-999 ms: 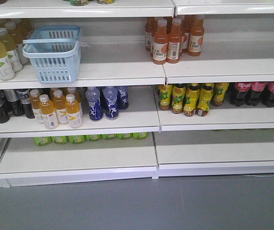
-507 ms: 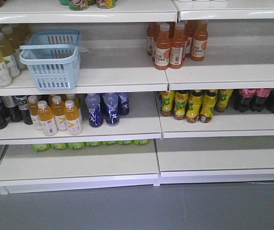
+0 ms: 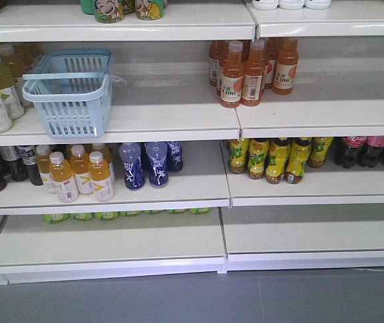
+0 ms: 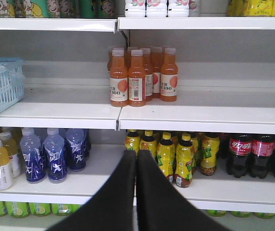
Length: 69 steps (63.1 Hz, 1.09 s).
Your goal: Place coke in basket with both arms
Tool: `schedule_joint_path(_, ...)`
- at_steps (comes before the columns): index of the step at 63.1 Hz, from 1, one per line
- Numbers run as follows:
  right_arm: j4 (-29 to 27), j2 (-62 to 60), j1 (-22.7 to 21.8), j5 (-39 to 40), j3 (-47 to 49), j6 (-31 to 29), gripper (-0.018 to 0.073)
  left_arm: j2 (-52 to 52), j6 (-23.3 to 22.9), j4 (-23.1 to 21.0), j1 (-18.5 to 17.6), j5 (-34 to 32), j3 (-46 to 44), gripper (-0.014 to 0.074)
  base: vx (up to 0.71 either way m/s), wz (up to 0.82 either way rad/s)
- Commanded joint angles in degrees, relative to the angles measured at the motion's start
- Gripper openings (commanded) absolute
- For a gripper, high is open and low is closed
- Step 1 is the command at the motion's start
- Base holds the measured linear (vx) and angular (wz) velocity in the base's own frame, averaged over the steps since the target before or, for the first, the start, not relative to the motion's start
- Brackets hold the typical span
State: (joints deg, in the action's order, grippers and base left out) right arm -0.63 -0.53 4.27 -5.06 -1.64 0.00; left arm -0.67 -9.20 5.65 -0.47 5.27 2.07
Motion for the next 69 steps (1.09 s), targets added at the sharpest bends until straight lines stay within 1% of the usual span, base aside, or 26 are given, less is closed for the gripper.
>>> schedule_joint_path(1,0.2,-0.8,-0.1,4.2,-1.1,0.0,-0.0010,-0.9,-0.1,0.0,-0.2,-4.3,0.4,-0.0006,0.10,0.01)
schedule_joint_path(69,0.2,-0.8,-0.1,4.2,-1.1,0.0,-0.0010,-0.9,-0.1,0.0,-0.2,-4.3,0.4,-0.0006,0.08,0.01)
